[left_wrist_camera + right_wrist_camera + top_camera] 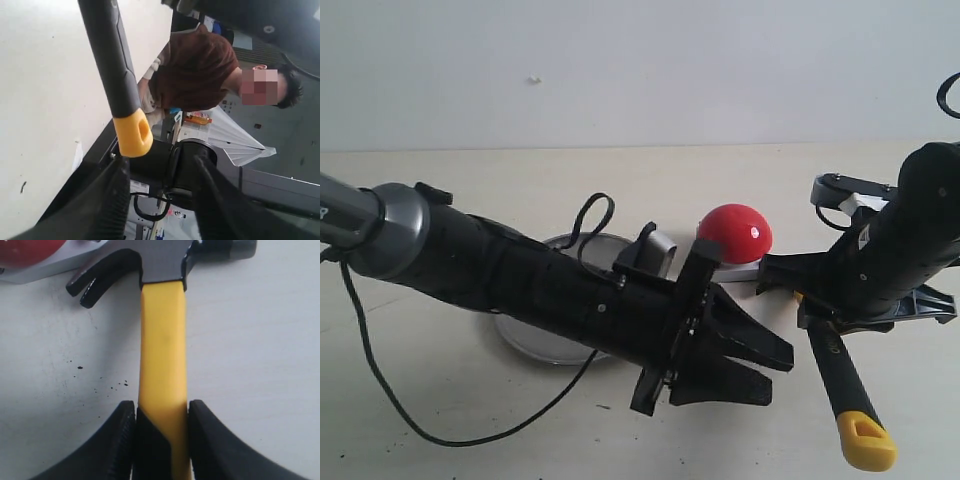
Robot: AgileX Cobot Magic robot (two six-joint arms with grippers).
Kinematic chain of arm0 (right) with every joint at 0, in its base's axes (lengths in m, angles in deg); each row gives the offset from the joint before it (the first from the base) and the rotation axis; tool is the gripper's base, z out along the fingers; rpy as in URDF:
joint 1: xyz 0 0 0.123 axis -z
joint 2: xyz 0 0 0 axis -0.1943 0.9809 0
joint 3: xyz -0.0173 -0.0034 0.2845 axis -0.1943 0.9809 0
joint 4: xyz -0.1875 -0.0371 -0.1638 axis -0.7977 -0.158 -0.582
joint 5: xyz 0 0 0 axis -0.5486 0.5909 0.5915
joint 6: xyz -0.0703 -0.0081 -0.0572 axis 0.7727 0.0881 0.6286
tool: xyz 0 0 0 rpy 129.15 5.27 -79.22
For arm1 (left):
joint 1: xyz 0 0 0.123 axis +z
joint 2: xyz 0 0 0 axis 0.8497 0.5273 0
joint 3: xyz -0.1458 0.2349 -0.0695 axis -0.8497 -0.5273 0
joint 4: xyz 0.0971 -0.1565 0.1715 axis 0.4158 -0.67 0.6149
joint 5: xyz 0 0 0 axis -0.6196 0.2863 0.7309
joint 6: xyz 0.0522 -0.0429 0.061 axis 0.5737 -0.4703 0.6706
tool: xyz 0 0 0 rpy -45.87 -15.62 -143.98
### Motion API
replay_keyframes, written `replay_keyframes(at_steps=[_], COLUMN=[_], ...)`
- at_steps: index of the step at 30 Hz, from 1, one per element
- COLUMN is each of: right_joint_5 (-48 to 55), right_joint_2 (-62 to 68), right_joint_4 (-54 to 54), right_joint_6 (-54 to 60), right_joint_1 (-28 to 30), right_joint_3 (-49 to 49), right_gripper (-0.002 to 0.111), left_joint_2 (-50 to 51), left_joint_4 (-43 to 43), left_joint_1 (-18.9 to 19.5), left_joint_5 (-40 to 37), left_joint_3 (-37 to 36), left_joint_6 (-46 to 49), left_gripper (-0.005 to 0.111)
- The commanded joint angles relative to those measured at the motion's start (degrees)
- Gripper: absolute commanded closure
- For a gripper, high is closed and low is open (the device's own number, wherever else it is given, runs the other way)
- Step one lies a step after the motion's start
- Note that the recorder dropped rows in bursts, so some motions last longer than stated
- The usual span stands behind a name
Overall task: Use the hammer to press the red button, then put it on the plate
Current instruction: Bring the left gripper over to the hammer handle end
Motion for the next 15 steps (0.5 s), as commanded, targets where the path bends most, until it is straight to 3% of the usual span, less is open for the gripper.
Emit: replay_keyframes(at_steps=[1,8,15], right_joint_5=[-1.5,-1.0,-1.0], right_joint_2=[-0.8,-0.8,-0.8], right_joint_4=[0.4,0.4,0.4], right_joint_6=[0.4,0.7,0.7], right_joint_1=[0.1,0.1,0.1], right_joint_3=[-0.7,-0.7,-0.7], right_gripper=[0.108,0.108,0.108], left_joint_2=[2.9,7.2,7.4], left_joint_4=[-0.6,-0.6,-0.6], left_joint_1=[-0.4,-0.4,-0.5], left_joint_5=[0.2,5.9,5.9], left_joint_3=[3.7,8.1,8.2], left_joint_6=[-0.6,-4.3,-4.4], left_gripper=[0.069,0.069,0.069])
